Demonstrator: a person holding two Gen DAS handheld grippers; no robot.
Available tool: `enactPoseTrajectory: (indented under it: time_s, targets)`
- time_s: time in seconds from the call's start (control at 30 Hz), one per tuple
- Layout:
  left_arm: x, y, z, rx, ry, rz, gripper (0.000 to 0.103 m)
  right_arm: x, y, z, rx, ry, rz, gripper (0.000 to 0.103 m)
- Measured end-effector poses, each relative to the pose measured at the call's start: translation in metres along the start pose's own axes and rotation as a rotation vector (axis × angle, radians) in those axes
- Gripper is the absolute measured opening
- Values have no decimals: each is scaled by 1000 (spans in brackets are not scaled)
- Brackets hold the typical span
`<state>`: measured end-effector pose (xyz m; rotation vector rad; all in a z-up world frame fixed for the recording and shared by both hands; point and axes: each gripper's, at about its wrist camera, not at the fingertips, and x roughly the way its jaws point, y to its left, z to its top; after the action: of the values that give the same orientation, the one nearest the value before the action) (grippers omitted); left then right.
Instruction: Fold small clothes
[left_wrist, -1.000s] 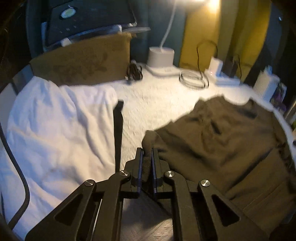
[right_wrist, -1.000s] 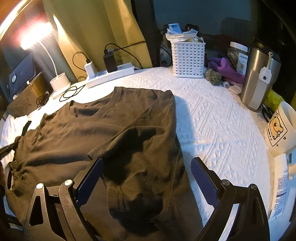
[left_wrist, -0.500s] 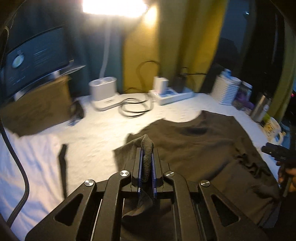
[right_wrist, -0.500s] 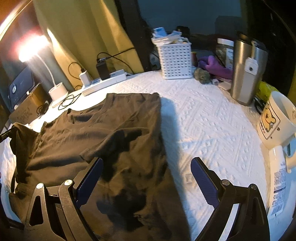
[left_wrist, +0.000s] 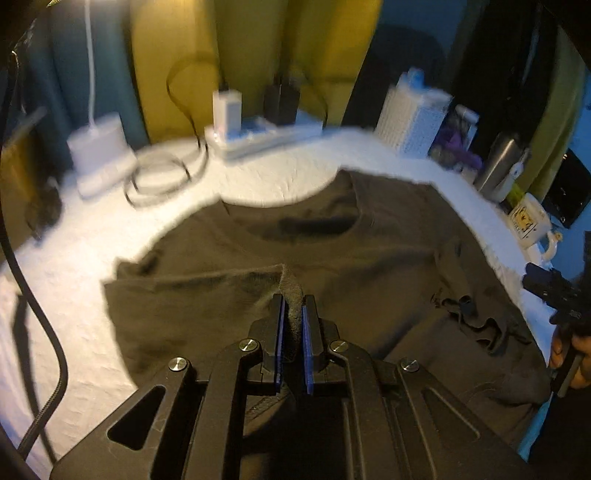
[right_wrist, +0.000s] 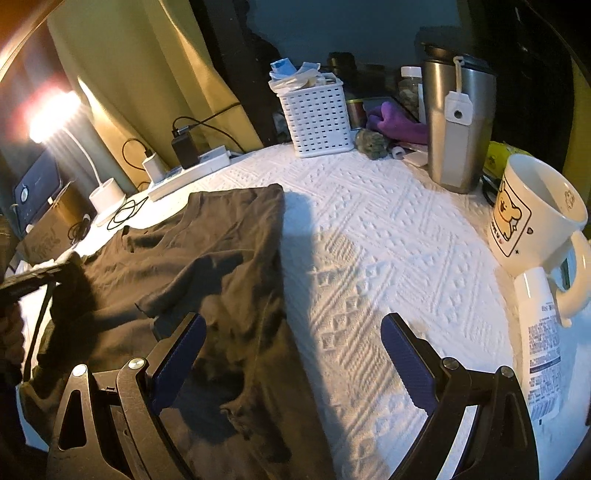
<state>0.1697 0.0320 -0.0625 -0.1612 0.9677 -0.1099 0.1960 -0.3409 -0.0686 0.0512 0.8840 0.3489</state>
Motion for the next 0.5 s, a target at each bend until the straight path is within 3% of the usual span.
enactPoseTrajectory:
  time_s: [0.13, 0.2, 0.27, 0.5]
  targets:
    - [3, 6, -7, -49, 39, -22, 17, -3, 0, -3, 0, 0, -2, 96]
    - [-12, 8, -12, -47, 26, -44, 42, -5, 2, -4, -2, -2, -4, 96]
    - [-31, 12, -20, -47, 7, -63, 51, -5, 4, -4, -6, -1, -7, 96]
    - [-71, 45, -60, -58, 10, 5, 51, -2, 21, -6, -33, 11, -4, 96]
